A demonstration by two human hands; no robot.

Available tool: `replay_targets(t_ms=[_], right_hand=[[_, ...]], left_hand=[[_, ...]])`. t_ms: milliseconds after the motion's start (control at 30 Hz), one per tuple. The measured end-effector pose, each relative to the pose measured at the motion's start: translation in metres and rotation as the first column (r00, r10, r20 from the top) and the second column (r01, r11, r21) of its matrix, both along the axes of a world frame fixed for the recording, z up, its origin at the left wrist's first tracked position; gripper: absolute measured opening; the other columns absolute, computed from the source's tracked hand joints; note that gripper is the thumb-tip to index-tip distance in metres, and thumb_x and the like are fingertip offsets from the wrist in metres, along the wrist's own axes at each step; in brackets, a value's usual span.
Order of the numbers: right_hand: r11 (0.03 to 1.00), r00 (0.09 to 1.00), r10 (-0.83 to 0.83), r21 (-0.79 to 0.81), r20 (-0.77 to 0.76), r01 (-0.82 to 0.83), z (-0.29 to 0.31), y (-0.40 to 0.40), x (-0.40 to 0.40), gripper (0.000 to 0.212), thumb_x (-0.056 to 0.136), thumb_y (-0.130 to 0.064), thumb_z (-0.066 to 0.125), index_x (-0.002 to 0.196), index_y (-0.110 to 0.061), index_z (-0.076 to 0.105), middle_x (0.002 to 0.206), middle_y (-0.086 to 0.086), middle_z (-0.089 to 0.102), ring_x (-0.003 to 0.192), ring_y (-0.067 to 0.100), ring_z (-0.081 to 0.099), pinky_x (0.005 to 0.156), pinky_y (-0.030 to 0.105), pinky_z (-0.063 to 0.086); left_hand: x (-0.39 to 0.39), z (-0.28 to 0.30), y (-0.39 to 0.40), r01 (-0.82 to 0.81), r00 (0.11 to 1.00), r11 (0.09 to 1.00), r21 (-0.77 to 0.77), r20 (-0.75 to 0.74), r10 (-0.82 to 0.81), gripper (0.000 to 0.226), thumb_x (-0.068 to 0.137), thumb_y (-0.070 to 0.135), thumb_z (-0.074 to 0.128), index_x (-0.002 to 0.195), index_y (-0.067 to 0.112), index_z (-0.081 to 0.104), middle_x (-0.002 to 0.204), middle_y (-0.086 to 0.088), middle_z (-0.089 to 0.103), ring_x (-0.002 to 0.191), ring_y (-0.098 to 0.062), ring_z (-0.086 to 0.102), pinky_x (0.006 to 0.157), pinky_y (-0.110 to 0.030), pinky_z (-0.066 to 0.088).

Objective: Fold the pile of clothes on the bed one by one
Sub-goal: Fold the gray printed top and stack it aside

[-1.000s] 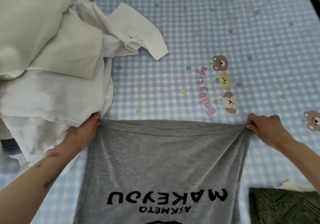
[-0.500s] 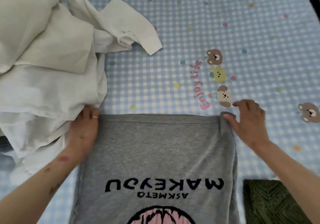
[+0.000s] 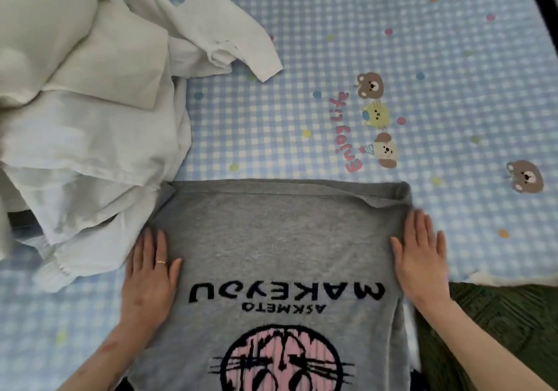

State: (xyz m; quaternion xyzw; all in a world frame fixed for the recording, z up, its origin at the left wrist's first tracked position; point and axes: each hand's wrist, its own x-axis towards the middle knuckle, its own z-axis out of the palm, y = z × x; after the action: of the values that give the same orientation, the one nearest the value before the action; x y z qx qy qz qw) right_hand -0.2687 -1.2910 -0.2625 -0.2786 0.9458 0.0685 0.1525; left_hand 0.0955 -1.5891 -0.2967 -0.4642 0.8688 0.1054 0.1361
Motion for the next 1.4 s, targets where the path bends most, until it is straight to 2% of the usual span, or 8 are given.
replay_targets(t_ms=[267, 367, 467, 833, 1033, 1233, 1300, 1400], right_hand=[[0.970, 0.956, 0.240, -0.073, 0.171, -0.230, 0.041, 0.077, 0.107, 0.061, 0.098, -0.043, 0.019, 0.149, -0.009, 0.021, 0.157, 0.007, 0.018, 0.145, 0.021, 0.017, 0.117, 0.040, 0.017], [0.751, 0.670, 0.656, -0.209, 0.347, -0.626, 0.055, 0.152, 0.178, 0.065, 0.097, -0.053, 0.033, 0.149, -0.014, 0.025, 0.157, 0.001, 0.023, 0.143, 0.017, 0.024, 0.113, 0.032, 0.020], [0.609, 0.531, 0.759, -0.121, 0.378, -0.784, 0.057, 0.207, 0.205, 0.074, 0.089, -0.066, 0.040, 0.144, -0.017, 0.036, 0.151, 0.000, 0.035, 0.142, 0.017, 0.019, 0.111, 0.033, 0.017], [0.683, 0.627, 0.724, -0.169, 0.289, -0.710, 0.066, 0.235, 0.217, 0.046, 0.096, -0.017, 0.022, 0.140, -0.011, 0.035, 0.151, 0.001, 0.034, 0.147, 0.013, 0.003, 0.110, 0.032, 0.019], [0.701, 0.626, 0.707, -0.212, 0.328, -0.681, 0.069, 0.215, 0.247, 0.070, 0.095, -0.058, 0.036, 0.149, -0.015, 0.026, 0.156, 0.011, 0.024, 0.145, 0.026, 0.019, 0.111, 0.042, 0.023], [0.508, 0.395, 0.842, -0.293, 0.367, -0.810, 0.054, 0.189, 0.271, 0.055, 0.095, -0.060, 0.034, 0.141, -0.031, 0.043, 0.148, -0.009, 0.039, 0.137, 0.012, 0.037, 0.112, 0.036, 0.023], [0.627, 0.525, 0.777, -0.359, 0.348, -0.691, 0.060, 0.176, 0.243, 0.048, 0.099, -0.051, 0.033, 0.141, -0.030, 0.041, 0.146, -0.010, 0.043, 0.133, 0.008, 0.042, 0.113, 0.033, 0.030], [0.837, 0.837, 0.487, -0.405, 0.249, -0.366, 0.065, 0.108, 0.177, 0.053, 0.100, -0.043, 0.036, 0.148, -0.023, 0.028, 0.154, -0.005, 0.027, 0.139, 0.009, 0.029, 0.113, 0.032, 0.029]], left_hand=[[0.094, 0.036, 0.144, 0.413, 0.908, 0.885, 0.216, -0.164, -0.384, 0.065, 0.098, 0.050, 0.010, 0.151, 0.013, 0.004, 0.160, 0.000, -0.001, 0.146, -0.014, 0.003, 0.115, -0.029, 0.007], [0.161, 0.043, 0.196, 0.638, 0.770, 0.718, 0.279, -0.214, -0.601, 0.072, 0.094, 0.052, 0.032, 0.150, 0.012, 0.013, 0.158, -0.005, 0.016, 0.139, -0.021, 0.029, 0.114, -0.031, 0.014], [0.212, 0.048, 0.211, 0.705, 0.704, 0.648, 0.289, -0.177, -0.687, 0.083, 0.086, 0.057, 0.044, 0.150, 0.012, 0.015, 0.148, -0.008, 0.037, 0.130, -0.021, 0.043, 0.115, -0.034, 0.013], [0.235, 0.074, 0.194, 0.655, 0.754, 0.709, 0.262, -0.174, -0.633, 0.047, 0.101, 0.022, 0.013, 0.144, 0.017, 0.031, 0.140, -0.008, 0.048, 0.135, -0.022, 0.037, 0.115, -0.031, 0.016], [0.230, 0.073, 0.214, 0.696, 0.718, 0.685, 0.215, -0.190, -0.670, 0.055, 0.099, 0.038, 0.030, 0.148, 0.013, 0.024, 0.149, -0.010, 0.037, 0.139, -0.023, 0.032, 0.115, -0.036, 0.018], [0.226, 0.061, 0.229, 0.835, 0.521, 0.441, 0.329, -0.216, -0.826, 0.058, 0.094, 0.047, 0.043, 0.146, 0.024, 0.033, 0.152, 0.000, 0.033, 0.139, -0.019, 0.034, 0.114, -0.035, 0.018], [0.222, 0.066, 0.219, 0.833, 0.532, 0.440, 0.335, -0.267, -0.803, 0.053, 0.095, 0.044, 0.041, 0.144, 0.024, 0.035, 0.149, 0.004, 0.038, 0.137, -0.015, 0.037, 0.117, -0.033, 0.015], [0.157, 0.067, 0.174, 0.691, 0.715, 0.698, 0.187, -0.314, -0.624, 0.047, 0.100, 0.032, 0.030, 0.145, 0.015, 0.033, 0.150, -0.004, 0.036, 0.139, -0.019, 0.032, 0.118, -0.031, 0.012]])
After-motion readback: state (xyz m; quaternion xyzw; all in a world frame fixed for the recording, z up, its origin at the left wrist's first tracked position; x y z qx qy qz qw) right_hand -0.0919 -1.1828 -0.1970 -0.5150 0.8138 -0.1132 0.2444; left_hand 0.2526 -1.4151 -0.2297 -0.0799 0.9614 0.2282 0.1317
